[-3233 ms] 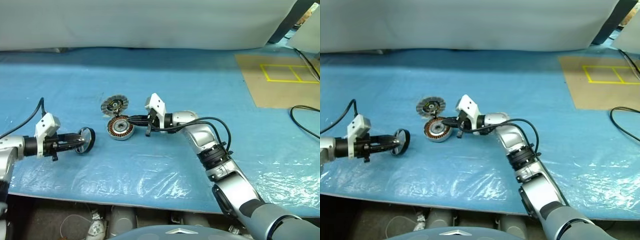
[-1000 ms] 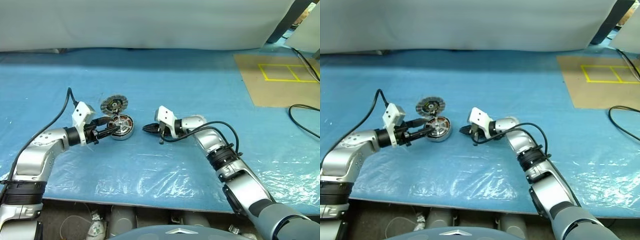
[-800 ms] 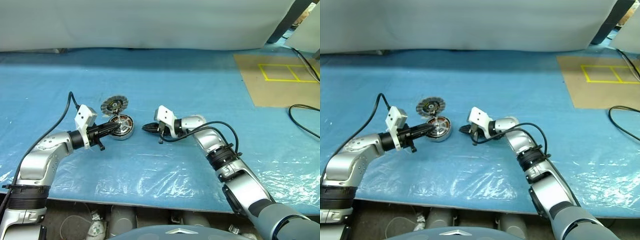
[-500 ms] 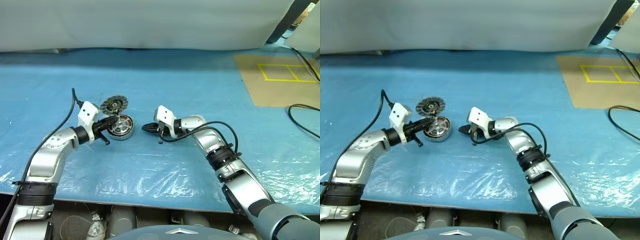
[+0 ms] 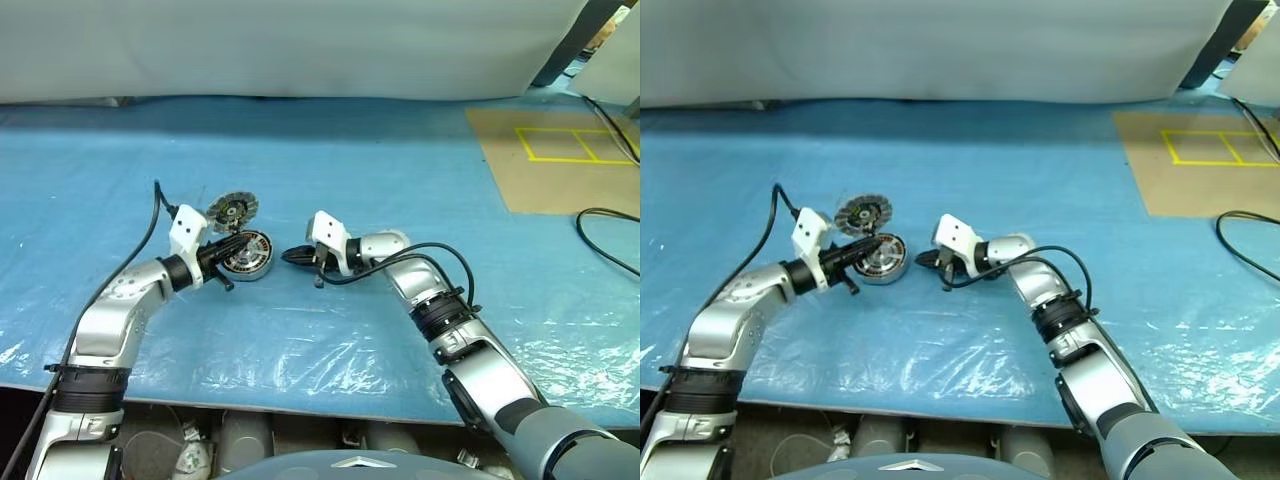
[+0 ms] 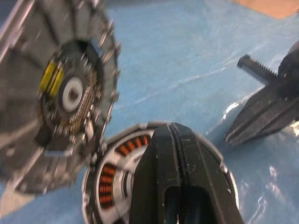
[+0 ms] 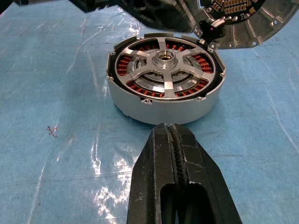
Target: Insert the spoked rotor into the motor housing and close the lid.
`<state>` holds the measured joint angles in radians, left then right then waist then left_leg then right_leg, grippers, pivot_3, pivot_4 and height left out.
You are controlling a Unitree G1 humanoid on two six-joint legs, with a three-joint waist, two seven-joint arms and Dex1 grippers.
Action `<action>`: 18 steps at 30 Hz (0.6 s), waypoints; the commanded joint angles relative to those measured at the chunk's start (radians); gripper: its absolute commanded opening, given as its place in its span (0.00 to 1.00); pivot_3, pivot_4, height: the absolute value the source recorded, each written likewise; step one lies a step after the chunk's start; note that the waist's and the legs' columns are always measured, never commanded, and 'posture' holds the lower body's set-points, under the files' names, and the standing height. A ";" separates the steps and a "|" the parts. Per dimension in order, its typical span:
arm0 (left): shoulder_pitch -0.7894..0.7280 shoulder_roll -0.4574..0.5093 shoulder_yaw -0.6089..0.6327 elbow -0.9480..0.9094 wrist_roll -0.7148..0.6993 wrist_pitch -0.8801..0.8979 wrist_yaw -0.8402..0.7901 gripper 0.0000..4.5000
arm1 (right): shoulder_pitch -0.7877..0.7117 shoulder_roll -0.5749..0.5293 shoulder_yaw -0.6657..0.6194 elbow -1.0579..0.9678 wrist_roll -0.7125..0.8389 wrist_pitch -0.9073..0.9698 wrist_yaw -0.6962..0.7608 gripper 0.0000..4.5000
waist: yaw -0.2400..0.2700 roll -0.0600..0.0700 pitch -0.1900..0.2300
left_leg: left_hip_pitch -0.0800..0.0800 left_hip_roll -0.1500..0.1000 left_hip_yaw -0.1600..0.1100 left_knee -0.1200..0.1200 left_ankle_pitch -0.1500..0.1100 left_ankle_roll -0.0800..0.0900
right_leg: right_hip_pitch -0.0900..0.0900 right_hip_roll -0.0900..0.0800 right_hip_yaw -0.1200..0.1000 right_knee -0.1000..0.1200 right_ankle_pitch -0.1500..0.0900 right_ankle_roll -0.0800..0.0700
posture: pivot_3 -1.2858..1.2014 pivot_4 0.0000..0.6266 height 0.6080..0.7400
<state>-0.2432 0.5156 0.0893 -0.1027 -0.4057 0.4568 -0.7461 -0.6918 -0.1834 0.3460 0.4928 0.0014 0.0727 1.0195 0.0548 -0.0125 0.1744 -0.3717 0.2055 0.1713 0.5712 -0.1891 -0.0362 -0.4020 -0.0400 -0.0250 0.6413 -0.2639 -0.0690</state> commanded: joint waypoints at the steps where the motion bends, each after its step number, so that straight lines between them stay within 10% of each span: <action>1: -0.010 0.006 0.011 -0.021 0.000 -0.009 0.008 0.01 | -0.014 0.003 -0.011 -0.026 0.012 -0.015 0.002 0.00 | -0.006 0.000 0.000 | 0.000 0.000 0.000 0.000 0.000 0.000 | 0.000 0.000 0.000 0.000 0.000 0.000 | 0.52 0.24 1.00; 9: 0.051 0.051 -0.068 0.020 0.106 0.043 0.044 0.01 | -0.009 0.002 -0.008 -0.042 0.013 -0.008 0.005 0.00 | -0.012 0.000 0.000 | 0.000 0.000 -0.001 -0.001 0.000 0.000 | 0.000 0.000 0.000 0.000 0.000 0.001 | 0.52 0.24 1.00; 18: 0.092 -0.061 0.161 -0.084 -0.112 -0.081 0.033 0.01 | -0.025 0.042 -0.065 -0.061 0.078 -0.003 -0.006 0.00 | -0.015 0.000 0.000 | 0.000 0.001 -0.001 0.000 0.000 0.000 | 0.000 0.001 0.000 0.000 -0.001 -0.002 | 0.52 0.24 1.00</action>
<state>-0.1773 0.4349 0.1964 -0.1385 -0.4804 0.3898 -0.6979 -0.6985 -0.1432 0.3029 0.4765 0.0485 0.0737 1.0079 0.0395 -0.0126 0.1747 -0.3716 0.2061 0.1701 0.5714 -0.1892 -0.0361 -0.4020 -0.0389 -0.0251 0.6412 -0.2650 -0.0711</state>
